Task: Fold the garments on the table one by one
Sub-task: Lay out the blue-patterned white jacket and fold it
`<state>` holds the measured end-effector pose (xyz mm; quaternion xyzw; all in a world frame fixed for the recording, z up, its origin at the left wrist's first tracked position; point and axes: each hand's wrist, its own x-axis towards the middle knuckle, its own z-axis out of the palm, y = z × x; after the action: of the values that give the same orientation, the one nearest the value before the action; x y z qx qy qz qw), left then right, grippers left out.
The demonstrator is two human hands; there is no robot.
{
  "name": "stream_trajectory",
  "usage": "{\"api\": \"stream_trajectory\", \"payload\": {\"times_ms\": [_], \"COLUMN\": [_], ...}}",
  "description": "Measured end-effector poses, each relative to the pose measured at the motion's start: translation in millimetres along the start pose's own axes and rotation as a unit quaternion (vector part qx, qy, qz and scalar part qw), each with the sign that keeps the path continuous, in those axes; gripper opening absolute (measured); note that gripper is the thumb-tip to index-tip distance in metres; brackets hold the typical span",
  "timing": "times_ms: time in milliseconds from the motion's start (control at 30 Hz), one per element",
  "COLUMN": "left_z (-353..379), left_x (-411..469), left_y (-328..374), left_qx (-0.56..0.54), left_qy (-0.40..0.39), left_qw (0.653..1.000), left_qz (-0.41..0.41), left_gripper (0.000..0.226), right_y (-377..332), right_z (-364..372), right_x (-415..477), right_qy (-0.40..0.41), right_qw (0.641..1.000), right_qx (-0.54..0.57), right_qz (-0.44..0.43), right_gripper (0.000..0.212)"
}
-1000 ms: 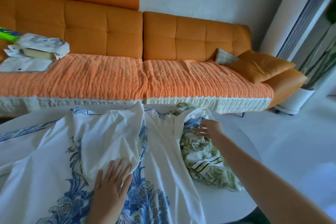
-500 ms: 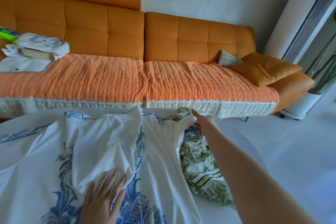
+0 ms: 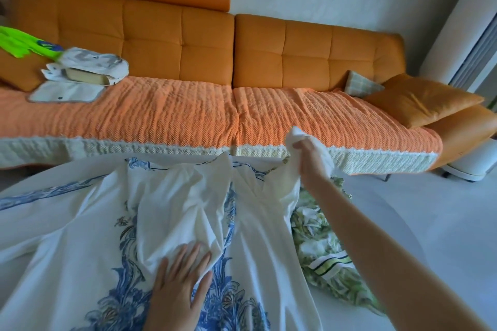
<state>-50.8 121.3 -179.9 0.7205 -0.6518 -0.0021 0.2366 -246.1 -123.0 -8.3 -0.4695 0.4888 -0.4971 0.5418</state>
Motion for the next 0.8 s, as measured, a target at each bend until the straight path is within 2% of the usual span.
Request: {"api": "stream_trajectory", "payload": {"times_ms": [33, 67, 100, 133, 167, 200, 233, 300, 333, 400, 467, 533, 600, 667, 700, 767, 800], "left_z": [0.4, 0.5, -0.9, -3.2, -5.2, -7.6, -9.3, -11.7, -14.5, -28.7, -47.0, -69.1, -84.9, -90.2, -88.8, -78.0, -71.1], "left_x": [-0.9, -1.0, -0.5, -0.2, 0.5, 0.9, 0.4, -1.3, -2.1, -1.4, 4.4, 18.4, 37.9, 56.2, 61.0, 62.3, 60.0], "left_y": [0.2, 0.9, 2.7, 5.1, 6.1, 7.6, 8.8, 8.4, 8.3, 13.9, 17.8, 13.1, -5.8, -32.5, -45.2, -66.8, -75.9], "left_qx": [-0.001, -0.005, -0.018, -0.036, -0.057, -0.078, -0.104, -0.174, -0.218, -0.304, -0.359, -0.356, -0.286, -0.207, -0.167, -0.089, -0.051], "left_qy": [0.003, 0.002, -0.005, -0.015, -0.022, -0.022, -0.018, 0.017, 0.029, 0.064, 0.130, 0.176, 0.202, 0.167, 0.117, -0.006, -0.062], "left_qw": [1.000, 1.000, 1.000, 0.999, 0.998, 0.996, 0.994, 0.983, 0.973, 0.947, 0.919, 0.909, 0.925, 0.949, 0.963, 0.978, 0.978], "left_qz": [0.001, 0.002, 0.000, -0.007, -0.017, -0.030, -0.042, -0.058, -0.065, -0.078, -0.095, -0.123, -0.145, -0.168, -0.179, -0.188, -0.191], "left_gripper": [0.047, 0.045, 0.044, 0.043, 0.043, 0.042, 0.041, 0.041, 0.041, 0.036, 0.042, 0.044, 0.035, 0.031, 0.033, 0.040, 0.043], "right_y": [3.2, 13.0, 26.5, 46.9, 70.0, 88.3, 98.1, 106.6, 106.4, 104.1, 103.2, 105.5, 106.0, 106.6, 107.7, 109.0, 110.2], "right_z": [14.0, 27.3, 39.1, 47.6, 53.4, 56.8, 58.4, 55.0, 52.8, 46.1, 39.7, 35.3, 33.0, 32.3, 32.6, 32.1, 30.6], "right_x": [-15.8, -31.0, -45.7, -54.7, -59.4, -63.7, -69.9, -72.1, -71.3, -70.3, -69.5, -68.3, -66.2, -63.6, -63.6, -63.7, -62.2], "right_qy": [-0.070, -0.153, -0.235, -0.308, -0.371, -0.417, -0.438, -0.428, -0.413, -0.405, -0.404, -0.377, -0.353, -0.341, -0.340, -0.336, -0.335], "right_qw": [0.991, 0.958, 0.899, 0.821, 0.742, 0.679, 0.652, 0.672, 0.686, 0.674, 0.663, 0.697, 0.743, 0.757, 0.750, 0.732, 0.724], "right_qx": [-0.094, -0.200, -0.308, -0.403, -0.477, -0.531, -0.562, -0.564, -0.561, -0.583, -0.604, -0.590, -0.553, -0.544, -0.555, -0.581, -0.590], "right_qz": [-0.068, -0.139, -0.205, -0.263, -0.290, -0.288, -0.257, -0.216, -0.212, -0.205, -0.180, -0.156, -0.133, -0.122, -0.118, -0.118, -0.120], "right_gripper": [0.015, 0.015, 0.017, 0.018, 0.018, 0.022, 0.031, 0.053, 0.056, 0.053, 0.051, 0.051, 0.057, 0.081, 0.089, 0.079, 0.081]}}
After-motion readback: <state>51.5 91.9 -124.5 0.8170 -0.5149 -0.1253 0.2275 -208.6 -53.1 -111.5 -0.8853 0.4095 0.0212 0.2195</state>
